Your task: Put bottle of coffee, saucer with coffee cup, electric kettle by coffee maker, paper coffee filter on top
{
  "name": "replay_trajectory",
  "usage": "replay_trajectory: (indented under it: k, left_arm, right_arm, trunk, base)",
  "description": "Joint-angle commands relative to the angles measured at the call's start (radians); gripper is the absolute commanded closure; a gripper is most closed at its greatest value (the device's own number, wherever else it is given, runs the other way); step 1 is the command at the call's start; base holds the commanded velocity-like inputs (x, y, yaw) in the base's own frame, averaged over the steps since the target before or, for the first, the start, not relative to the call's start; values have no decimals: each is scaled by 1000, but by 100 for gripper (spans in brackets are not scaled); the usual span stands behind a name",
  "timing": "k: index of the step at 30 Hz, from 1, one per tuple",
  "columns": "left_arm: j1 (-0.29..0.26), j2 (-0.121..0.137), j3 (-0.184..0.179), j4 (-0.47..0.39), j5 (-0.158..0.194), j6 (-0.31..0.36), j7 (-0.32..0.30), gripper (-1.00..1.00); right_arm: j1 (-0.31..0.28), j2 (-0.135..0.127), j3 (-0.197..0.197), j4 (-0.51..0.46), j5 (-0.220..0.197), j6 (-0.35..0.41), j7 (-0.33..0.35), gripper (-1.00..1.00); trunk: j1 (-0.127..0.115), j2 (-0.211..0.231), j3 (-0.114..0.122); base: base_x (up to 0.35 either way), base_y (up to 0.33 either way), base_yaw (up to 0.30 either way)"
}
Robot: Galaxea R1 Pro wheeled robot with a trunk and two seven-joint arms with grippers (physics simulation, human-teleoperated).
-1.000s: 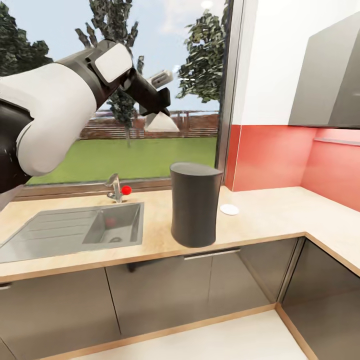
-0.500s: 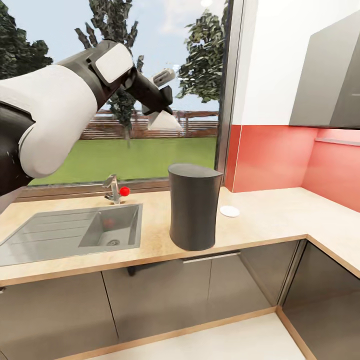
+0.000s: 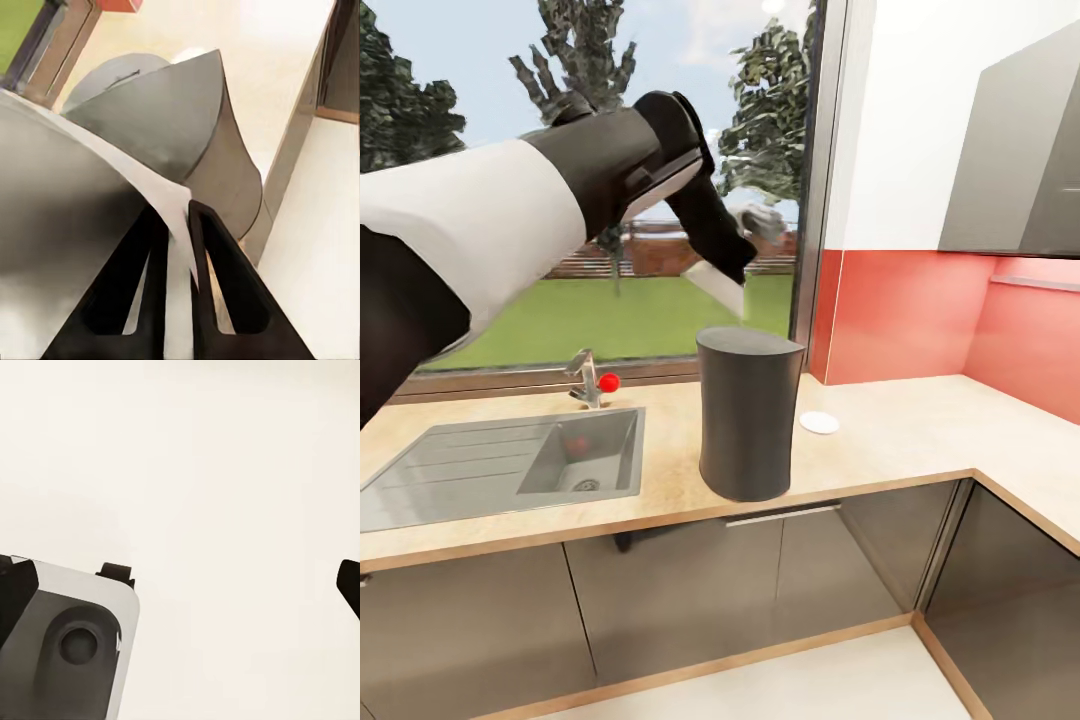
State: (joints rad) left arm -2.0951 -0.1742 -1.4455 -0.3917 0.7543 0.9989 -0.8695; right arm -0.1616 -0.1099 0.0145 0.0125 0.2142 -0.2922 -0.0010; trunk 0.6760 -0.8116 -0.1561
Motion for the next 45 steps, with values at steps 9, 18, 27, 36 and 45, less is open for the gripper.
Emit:
replay_trajectory:
  k: [9, 18, 27, 36, 45]
  left_arm:
    - [-2, 0, -139, 14, 0, -5, -116, 100]
    - [-2, 0, -143, 14, 0, -5, -118, 100]
    - [-2, 0, -144, 9, 0, -5, -118, 100]
    - [-2, 0, -144, 6, 1, -5, -118, 100]
    - [-2, 0, -144, 6, 2, -5, -118, 100]
  right_arm:
    - [-1, -1, 1, 0, 4, -4, 0, -100]
    - [-1, -1, 1, 0, 4, -4, 0, -100]
    - [-1, -1, 2, 0, 4, -4, 0, -100]
    - [-1, -1, 2, 1, 4, -4, -1, -100]
    - [-1, -1, 2, 1, 4, -4, 0, -100]
  trunk:
    - [0, -1, -2]
    - [0, -1, -2]
    - [0, -1, -2]
    - [0, -1, -2]
    - [0, -1, -2]
  base:
    - [0, 0, 0]
    - [125, 0, 0]
    - [146, 0, 0]
    - [130, 0, 0]
    - [175, -8, 0]
